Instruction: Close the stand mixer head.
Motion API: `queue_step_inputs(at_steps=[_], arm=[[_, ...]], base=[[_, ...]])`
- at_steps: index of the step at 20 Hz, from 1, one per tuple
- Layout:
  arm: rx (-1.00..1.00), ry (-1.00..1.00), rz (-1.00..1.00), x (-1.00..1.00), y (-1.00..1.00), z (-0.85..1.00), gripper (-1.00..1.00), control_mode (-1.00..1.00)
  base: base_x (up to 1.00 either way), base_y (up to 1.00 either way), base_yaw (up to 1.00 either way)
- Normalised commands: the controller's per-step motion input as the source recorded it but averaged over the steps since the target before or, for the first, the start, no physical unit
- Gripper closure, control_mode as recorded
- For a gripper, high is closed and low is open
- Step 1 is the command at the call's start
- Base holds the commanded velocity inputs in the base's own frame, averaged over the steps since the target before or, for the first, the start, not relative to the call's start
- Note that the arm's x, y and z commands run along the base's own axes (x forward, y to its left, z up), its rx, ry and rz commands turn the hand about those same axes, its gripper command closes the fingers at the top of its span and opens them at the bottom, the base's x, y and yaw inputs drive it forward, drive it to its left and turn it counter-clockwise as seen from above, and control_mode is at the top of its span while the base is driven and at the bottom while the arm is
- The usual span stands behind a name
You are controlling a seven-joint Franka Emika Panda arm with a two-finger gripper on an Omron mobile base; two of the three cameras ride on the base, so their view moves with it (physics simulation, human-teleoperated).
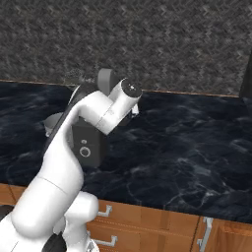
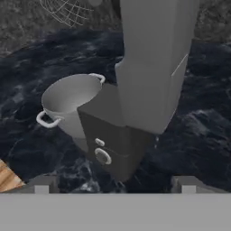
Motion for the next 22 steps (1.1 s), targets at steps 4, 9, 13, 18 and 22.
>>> queue_step_inputs(at_steps=[4,9,13,18,22], arm=[[0.45,-0.22,0.43,0.49,-0.42,0.20,-1.00,-1.00],[0.13,-0.03,0.27,0.73,-0.04,0.23,-1.00,-1.00],[0.01,-0.02,0.19,0.85,0.00,0.22,-1.00,-1.00],[0.00,-0.08,0.14,0.69,0.06,0.16,-1.00,-1.00],[0.09,-0.18,0.22,0.56,0.10,0.03,-1.00,-1.00]], base=[[0.00,0.00,0.00],[0.00,0.00,0.00],[0.00,0.00,0.00],[0.00,0.00,0.00],[0.00,0.00,0.00]])
